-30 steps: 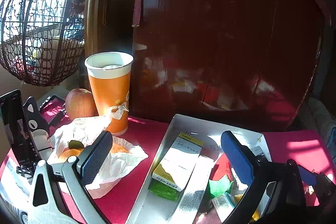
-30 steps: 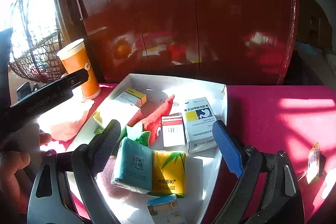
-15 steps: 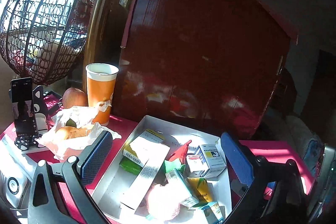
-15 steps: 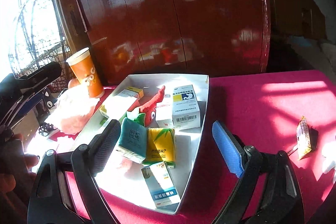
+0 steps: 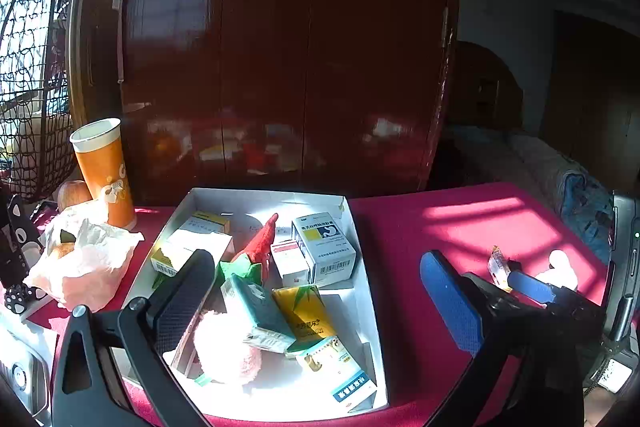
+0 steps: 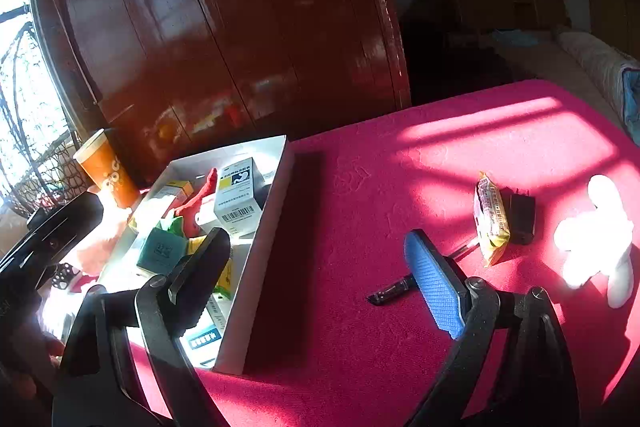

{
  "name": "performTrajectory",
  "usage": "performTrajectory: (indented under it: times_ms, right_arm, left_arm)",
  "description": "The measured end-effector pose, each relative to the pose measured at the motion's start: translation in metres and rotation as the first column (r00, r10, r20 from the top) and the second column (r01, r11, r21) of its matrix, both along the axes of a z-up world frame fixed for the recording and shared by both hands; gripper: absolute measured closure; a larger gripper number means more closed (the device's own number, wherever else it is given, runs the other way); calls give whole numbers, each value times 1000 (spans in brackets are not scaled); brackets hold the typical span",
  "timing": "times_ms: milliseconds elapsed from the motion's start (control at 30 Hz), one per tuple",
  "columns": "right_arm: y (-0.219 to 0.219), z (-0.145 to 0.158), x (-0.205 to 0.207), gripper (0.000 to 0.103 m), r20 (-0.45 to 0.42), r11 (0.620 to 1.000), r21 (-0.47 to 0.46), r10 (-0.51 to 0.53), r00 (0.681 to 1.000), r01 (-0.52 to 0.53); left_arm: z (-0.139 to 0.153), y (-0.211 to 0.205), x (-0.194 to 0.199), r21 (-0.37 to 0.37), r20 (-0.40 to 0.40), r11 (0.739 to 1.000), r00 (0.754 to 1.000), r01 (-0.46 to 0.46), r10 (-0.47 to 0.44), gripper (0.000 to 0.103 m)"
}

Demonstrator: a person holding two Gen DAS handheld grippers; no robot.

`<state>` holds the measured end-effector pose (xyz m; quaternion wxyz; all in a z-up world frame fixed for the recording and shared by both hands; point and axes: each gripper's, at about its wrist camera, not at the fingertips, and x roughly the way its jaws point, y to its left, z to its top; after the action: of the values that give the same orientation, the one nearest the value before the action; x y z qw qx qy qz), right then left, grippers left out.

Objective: Organize objects
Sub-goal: 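Move both open tools back toward the white plush and snack bar, then grasp white plush toy with right tool while left tool grasps black pen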

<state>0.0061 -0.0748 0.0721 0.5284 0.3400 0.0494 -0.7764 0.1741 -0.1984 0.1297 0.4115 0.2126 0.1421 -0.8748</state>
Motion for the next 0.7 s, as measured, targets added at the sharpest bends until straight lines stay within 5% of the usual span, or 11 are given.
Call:
performTrajectory:
  times_ms: [467, 700]
  right_arm:
    - [47, 0, -57, 13, 0, 988, -30, -149, 989, 149]
    - [98, -5, -125, 13, -90, 922, 6, -384, 919, 386]
  left_arm:
    - [-18, 26, -42, 27, 100, 991, 986, 132, -134, 0]
    - [-28, 32, -55, 65, 119, 983, 977, 172, -179, 0]
